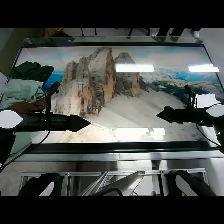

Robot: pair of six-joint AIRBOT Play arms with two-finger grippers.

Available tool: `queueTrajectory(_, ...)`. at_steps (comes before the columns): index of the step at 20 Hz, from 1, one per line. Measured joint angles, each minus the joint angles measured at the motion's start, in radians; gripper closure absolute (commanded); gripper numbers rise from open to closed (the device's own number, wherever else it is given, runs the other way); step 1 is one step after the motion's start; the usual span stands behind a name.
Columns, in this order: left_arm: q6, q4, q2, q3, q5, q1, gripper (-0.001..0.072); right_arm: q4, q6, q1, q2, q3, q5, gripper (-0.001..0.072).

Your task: Fold the shirts.

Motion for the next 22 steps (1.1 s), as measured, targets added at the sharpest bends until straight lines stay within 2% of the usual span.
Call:
queueTrajectory(8,0.0,0.005,0.0,0.004,0.021,0.008,0.0694,0.0,0.0,0.0,0.0,0.0,-0.002,0.0691)
queueTrajectory(12,-0.007,0.105,-0.055,0.114,0.061,0.075,0.0694,0.0,0.0,0.0,0.0,0.0,-0.002,0.0691)
queueTrajectory(16,-0.03,0.36,-0.239,0.39,0.122,0.161,0.0693,0.0,0.0,0.0,0.0,0.0,-0.002,0.0691)
queueTrajectory(22,-0.037,0.873,-0.693,0.876,0.327,0.205,0.0692,0.0,0.0,0.0,0.0,0.0,-0.001,0.0691)
